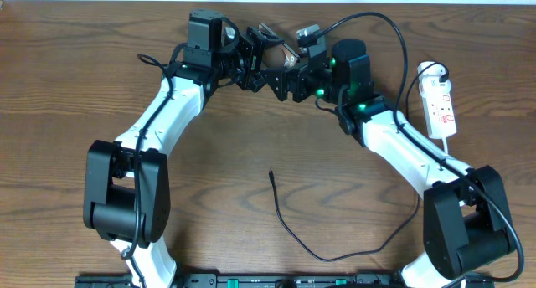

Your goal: Plug charger to phone and switch on socket

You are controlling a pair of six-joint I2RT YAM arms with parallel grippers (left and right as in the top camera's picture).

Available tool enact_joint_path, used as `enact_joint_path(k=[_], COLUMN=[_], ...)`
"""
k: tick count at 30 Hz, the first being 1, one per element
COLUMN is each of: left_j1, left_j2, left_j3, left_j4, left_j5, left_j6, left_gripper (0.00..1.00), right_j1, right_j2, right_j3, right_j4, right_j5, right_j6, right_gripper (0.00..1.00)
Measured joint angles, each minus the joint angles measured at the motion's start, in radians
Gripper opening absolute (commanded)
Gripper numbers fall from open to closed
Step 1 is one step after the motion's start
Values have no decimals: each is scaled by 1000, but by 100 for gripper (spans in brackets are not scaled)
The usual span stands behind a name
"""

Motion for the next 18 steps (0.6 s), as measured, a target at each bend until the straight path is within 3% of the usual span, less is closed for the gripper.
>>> enact_joint_path(k=[18], left_j1=[-5], left_j2=[0], left_j3=[0], left_j4=[16], left_j5=[31], left_j6=[-2], left_gripper=[7], right_j1=[2], right_j2=[0], right_j3=[0], right_j4=[0], right_j5=[43], right_j6=[2], right_gripper=[54])
